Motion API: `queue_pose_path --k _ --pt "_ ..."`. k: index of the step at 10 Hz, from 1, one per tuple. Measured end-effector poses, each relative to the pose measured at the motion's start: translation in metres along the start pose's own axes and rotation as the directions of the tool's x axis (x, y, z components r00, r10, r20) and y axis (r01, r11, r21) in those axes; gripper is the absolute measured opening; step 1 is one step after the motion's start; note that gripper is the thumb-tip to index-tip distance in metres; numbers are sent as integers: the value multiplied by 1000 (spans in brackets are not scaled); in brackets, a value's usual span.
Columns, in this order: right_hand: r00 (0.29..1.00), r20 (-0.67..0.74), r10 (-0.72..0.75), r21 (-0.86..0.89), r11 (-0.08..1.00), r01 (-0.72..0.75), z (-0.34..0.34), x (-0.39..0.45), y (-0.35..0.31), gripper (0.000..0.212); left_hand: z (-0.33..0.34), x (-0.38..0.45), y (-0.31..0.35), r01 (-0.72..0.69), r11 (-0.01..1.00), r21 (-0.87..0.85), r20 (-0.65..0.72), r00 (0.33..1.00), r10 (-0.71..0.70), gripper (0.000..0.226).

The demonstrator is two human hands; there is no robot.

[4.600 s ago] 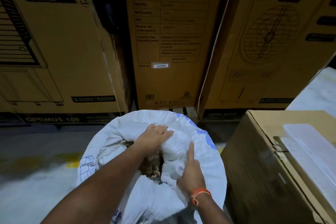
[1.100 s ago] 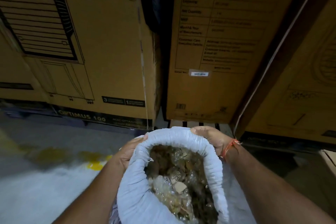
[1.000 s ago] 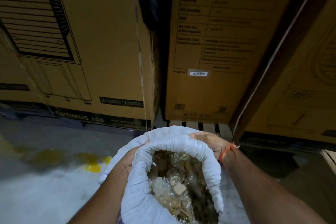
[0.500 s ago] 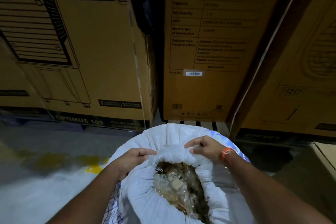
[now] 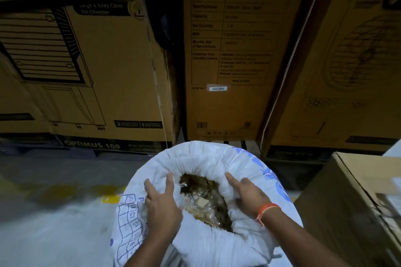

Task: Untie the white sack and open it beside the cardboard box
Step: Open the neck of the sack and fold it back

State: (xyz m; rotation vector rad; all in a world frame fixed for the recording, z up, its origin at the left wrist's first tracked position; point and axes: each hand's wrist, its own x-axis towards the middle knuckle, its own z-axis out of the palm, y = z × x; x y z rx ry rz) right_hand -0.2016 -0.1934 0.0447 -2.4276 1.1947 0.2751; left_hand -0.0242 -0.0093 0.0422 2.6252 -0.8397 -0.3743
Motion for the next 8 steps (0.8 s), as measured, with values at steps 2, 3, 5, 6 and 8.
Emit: queue_pose_path --k 2,3,5,6,8 --pt "950 -119 288 439 874 -210 -39 32 48 81 -19 58 -76 -103 954 280 11 995 104 87" --pt "925 -119 360 462 845 -269 -58 36 71 67 -40 83 -106 -104 953 284 47 994 94 92" --pt "925 -379 -34 -90 996 0 -50 2 41 72 -51 63 -71 -322 939 119 148 941 304 118" --pt "857 -337 -389 -80 919 386 -55 -49 1 84 -54 45 -43 -514 846 143 -76 846 527 89" --pt "970 -41 -238 -244 944 221 25 -69 -2 39 -45 53 -27 -252 963 100 110 964 241 43"
